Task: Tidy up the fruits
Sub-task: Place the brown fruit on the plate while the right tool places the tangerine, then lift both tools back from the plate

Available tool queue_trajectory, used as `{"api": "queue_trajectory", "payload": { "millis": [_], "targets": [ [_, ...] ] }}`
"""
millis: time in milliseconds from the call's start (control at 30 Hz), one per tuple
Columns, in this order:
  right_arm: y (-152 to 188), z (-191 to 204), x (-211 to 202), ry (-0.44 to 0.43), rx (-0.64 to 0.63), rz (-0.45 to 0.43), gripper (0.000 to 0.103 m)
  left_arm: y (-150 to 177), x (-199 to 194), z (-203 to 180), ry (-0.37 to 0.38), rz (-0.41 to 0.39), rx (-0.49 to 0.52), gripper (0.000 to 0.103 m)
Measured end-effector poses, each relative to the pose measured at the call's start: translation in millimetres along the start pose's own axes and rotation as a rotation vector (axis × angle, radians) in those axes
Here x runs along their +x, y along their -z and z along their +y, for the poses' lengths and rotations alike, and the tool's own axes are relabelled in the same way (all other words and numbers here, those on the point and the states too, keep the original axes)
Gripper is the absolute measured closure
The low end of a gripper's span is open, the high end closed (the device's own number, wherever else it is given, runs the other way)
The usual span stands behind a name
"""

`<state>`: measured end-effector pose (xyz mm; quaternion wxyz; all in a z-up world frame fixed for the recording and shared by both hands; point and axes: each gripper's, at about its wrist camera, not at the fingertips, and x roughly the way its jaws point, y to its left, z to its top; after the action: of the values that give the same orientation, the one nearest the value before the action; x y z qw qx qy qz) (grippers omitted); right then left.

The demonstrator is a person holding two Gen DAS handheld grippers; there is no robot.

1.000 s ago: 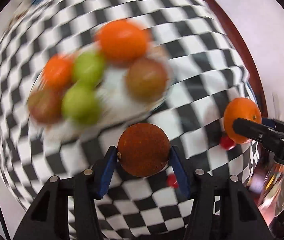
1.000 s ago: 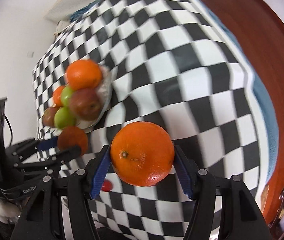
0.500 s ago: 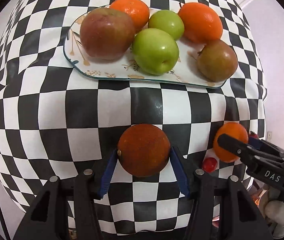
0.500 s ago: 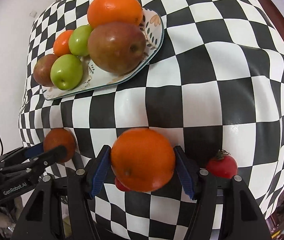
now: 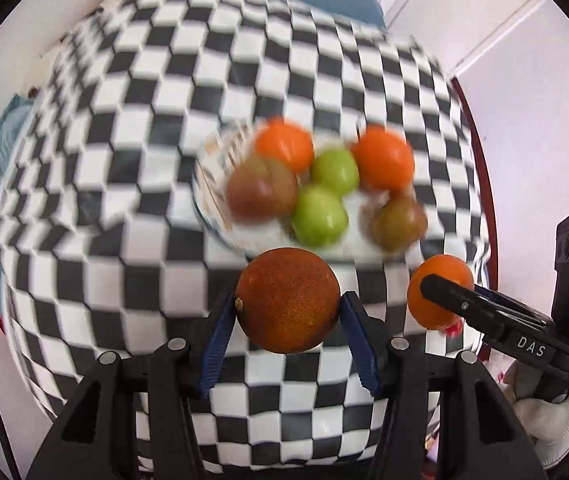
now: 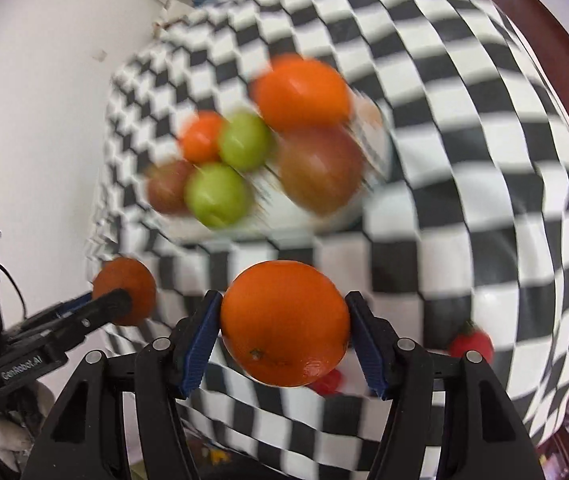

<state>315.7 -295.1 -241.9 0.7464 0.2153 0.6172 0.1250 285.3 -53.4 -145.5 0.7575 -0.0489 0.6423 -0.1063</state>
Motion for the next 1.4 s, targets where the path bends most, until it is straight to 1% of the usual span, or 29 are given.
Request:
{"api": "queue_trajectory", "payload": {
  "millis": [33, 133, 233, 267, 333, 467, 600, 667, 867, 900, 933, 967, 1000, 1100, 1167, 1233, 1267, 1400],
  "targets": [
    [-9, 8, -2, 0.004, -0.011, -0.012, 0.038, -11, -1, 0, -0.009, -0.011, 0.005, 0.051],
    [-40, 25, 2, 0.032, -0.048, -0.026, 0.038, -49, -6, 11, -0.079, -0.045, 0.027, 0.051],
    [-69, 36, 20, 0.074, -0.065, -0.006, 0.038, -78, 3, 19, -0.128, -0.038, 0.045, 0.051],
    [-75, 37, 25, 0.087, -0.066, 0.000, 0.038, -92, 11, 23, -0.143, -0.019, 0.054, 0.051],
    [-82, 39, 32, 0.118, -0.076, 0.009, 0.038, -105, 24, 31, -0.148, 0.009, 0.050, 0.051],
    [-94, 41, 46, 0.164, -0.084, 0.031, 0.038, -134, 65, 41, -0.140, 0.117, 0.055, 0.051],
    [-97, 42, 55, 0.191, -0.081, 0.050, 0.038, -145, 101, 45, -0.138, 0.209, 0.055, 0.051],
    [-96, 40, 57, 0.201, -0.075, 0.057, 0.038, -145, 113, 47, -0.121, 0.245, 0.047, 0.050],
    [-102, 37, 70, 0.201, -0.047, 0.085, 0.037, -147, 119, 46, -0.084, 0.277, 0.035, 0.050],
    [-104, 37, 71, 0.207, -0.041, 0.097, 0.026, -147, 116, 46, -0.081, 0.269, 0.036, 0.045],
    [-106, 37, 69, 0.203, -0.037, 0.096, 0.017, -148, 112, 44, -0.076, 0.254, 0.038, 0.029],
    [-106, 37, 66, 0.199, -0.032, 0.089, 0.005, -148, 106, 44, -0.068, 0.241, 0.043, 0.018],
    [-106, 37, 64, 0.201, -0.026, 0.078, 0.004, -148, 102, 43, -0.068, 0.234, 0.045, 0.007],
    [-110, 37, 54, 0.192, -0.018, 0.064, 0.004, -147, 88, 41, -0.080, 0.198, 0.057, 0.007],
    [-108, 37, 44, 0.202, -0.015, 0.052, 0.004, -143, 77, 41, -0.077, 0.173, 0.047, 0.007],
    [-105, 36, 34, 0.212, -0.021, 0.029, 0.004, -136, 66, 39, -0.085, 0.133, 0.032, 0.007],
    [-103, 37, 29, 0.229, -0.031, 0.015, 0.004, -123, 55, 39, -0.094, 0.101, 0.025, 0.007],
    [-88, 45, 12, 0.306, -0.077, -0.039, 0.004, -98, 32, 31, -0.141, 0.018, 0.016, 0.007]
  ]
}}
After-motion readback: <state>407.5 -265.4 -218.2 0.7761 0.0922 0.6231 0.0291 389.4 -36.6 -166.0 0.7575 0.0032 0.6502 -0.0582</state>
